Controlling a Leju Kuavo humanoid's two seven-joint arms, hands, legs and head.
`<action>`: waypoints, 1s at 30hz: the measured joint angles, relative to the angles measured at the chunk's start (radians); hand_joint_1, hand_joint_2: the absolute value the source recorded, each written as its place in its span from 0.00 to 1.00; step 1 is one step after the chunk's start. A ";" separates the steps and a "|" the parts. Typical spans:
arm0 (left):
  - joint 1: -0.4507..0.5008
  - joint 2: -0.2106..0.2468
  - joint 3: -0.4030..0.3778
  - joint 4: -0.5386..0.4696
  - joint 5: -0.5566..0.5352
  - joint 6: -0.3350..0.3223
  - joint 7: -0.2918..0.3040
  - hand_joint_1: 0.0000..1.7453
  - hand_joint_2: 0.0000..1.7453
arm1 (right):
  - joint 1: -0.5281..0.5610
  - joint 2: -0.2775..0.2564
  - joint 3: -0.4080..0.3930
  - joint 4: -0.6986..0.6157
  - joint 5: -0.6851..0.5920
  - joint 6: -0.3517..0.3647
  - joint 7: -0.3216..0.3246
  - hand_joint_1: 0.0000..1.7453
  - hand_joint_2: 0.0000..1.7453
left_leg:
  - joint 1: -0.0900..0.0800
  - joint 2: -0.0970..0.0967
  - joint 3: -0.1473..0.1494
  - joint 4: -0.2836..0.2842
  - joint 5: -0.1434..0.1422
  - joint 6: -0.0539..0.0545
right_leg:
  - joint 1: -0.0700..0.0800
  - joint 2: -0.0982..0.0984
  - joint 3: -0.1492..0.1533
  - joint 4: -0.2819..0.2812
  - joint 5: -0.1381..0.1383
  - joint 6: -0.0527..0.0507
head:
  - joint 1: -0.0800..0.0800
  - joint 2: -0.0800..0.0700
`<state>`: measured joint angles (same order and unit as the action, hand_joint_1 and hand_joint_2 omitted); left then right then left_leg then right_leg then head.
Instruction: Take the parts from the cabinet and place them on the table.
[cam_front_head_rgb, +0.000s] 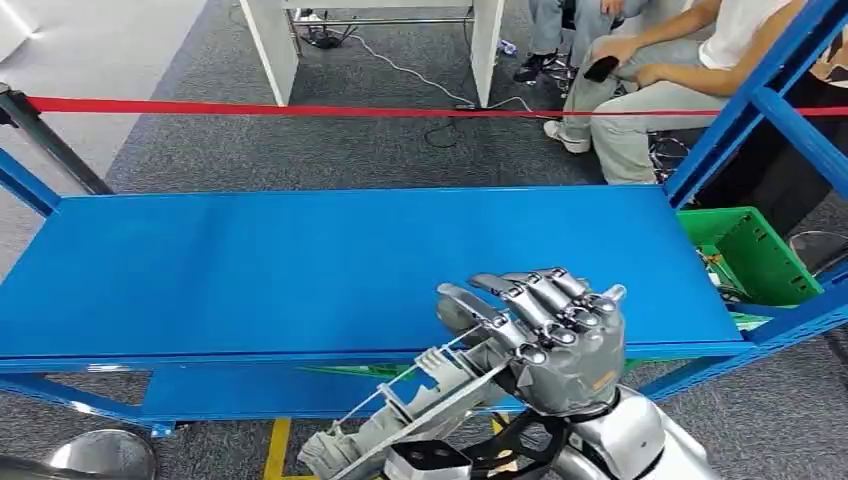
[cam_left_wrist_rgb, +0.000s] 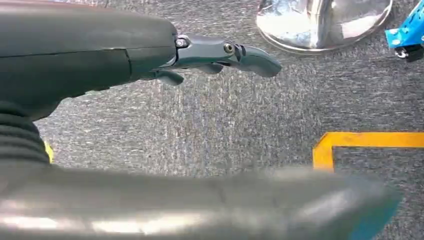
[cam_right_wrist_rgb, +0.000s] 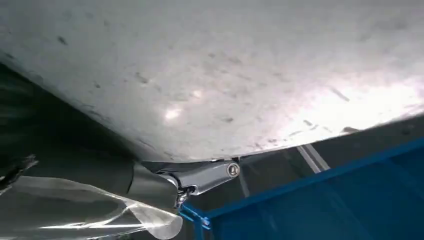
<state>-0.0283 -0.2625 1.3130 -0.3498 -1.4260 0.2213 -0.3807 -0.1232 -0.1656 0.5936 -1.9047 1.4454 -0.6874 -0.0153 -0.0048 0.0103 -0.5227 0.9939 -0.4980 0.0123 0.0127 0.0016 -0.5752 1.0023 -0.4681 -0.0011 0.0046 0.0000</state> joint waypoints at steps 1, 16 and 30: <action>0.000 -0.002 0.000 0.000 0.000 0.000 0.000 0.00 1.00 | 0.000 0.000 0.000 0.000 -0.008 0.000 -0.005 1.00 1.00 | 0.000 0.000 0.000 0.000 0.000 0.000 | 0.000 0.000 0.000 0.000 0.000 0.000 | 0.000 0.000; -0.001 -0.005 0.000 0.002 0.000 -0.001 -0.043 0.00 1.00 | 0.021 0.036 -0.051 -0.001 -0.034 -0.001 -0.095 1.00 1.00 | 0.000 0.000 0.000 0.000 0.000 0.000 | 0.000 0.000 0.000 0.000 0.000 0.000 | 0.000 0.000; -0.003 0.000 -0.003 0.018 -0.010 0.010 -0.026 0.00 1.00 | 0.036 0.097 -0.094 -0.027 -0.032 0.000 -0.160 1.00 1.00 | 0.007 0.003 0.009 -0.025 0.025 0.025 | -0.003 0.000 0.001 -0.007 0.004 0.018 | -0.001 0.000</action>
<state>-0.0310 -0.2628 1.3100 -0.3315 -1.4359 0.2308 -0.4063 -0.0872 -0.0687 0.4994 -1.9322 1.4138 -0.6874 -0.1751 0.0018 0.0131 -0.5138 0.9684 -0.4733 0.0368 0.0102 0.0016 -0.5739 0.9958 -0.4644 0.0171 0.0034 0.0000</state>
